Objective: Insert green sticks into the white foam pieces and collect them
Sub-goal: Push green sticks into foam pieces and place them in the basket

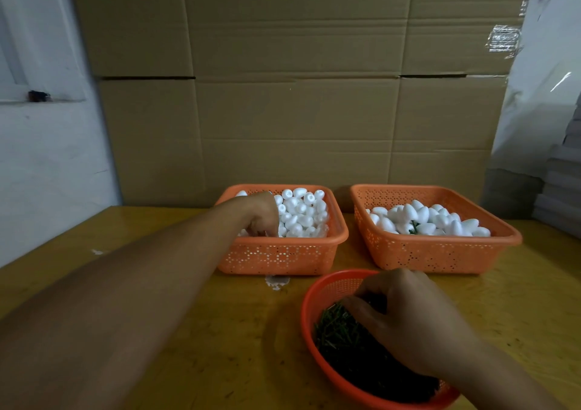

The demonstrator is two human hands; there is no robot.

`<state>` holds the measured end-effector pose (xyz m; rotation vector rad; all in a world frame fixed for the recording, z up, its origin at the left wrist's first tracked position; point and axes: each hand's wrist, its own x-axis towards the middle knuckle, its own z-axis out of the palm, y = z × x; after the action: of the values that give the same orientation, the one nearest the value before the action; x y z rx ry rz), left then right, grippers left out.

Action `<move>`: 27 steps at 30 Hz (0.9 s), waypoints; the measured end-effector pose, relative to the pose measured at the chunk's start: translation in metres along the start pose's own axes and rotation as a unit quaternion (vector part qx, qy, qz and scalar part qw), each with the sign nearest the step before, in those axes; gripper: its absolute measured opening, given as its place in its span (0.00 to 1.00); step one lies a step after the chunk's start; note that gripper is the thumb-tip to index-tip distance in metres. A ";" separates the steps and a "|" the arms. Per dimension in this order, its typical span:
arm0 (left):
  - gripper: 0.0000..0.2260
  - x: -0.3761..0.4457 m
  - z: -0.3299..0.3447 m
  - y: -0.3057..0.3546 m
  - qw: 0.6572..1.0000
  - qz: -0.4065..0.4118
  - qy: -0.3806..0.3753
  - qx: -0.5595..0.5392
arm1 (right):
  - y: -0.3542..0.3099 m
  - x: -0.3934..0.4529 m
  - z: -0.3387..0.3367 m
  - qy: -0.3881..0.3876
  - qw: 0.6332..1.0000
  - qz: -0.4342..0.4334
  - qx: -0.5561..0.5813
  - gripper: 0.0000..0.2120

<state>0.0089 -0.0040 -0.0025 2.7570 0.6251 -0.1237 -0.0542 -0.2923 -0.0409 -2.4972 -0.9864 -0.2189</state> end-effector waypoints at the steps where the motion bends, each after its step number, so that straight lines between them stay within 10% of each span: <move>1: 0.13 -0.003 -0.001 0.001 1.000 0.016 0.010 -0.008 | 0.000 0.000 0.000 0.000 1.000 0.001 -0.001 0.13; 14: 0.12 -0.061 -0.002 0.010 0.919 0.231 0.156 -0.280 | 0.002 0.000 -0.002 -0.041 0.999 0.004 -0.014 0.10; 27: 0.08 -0.151 0.060 0.027 0.868 0.360 0.102 -0.327 | -0.003 -0.003 -0.009 -0.140 0.988 0.013 -0.069 0.14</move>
<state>-0.1159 -0.1081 -0.0294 2.1508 -0.3150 0.4652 -0.0582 -0.2962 -0.0332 -2.7184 -1.0785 0.0770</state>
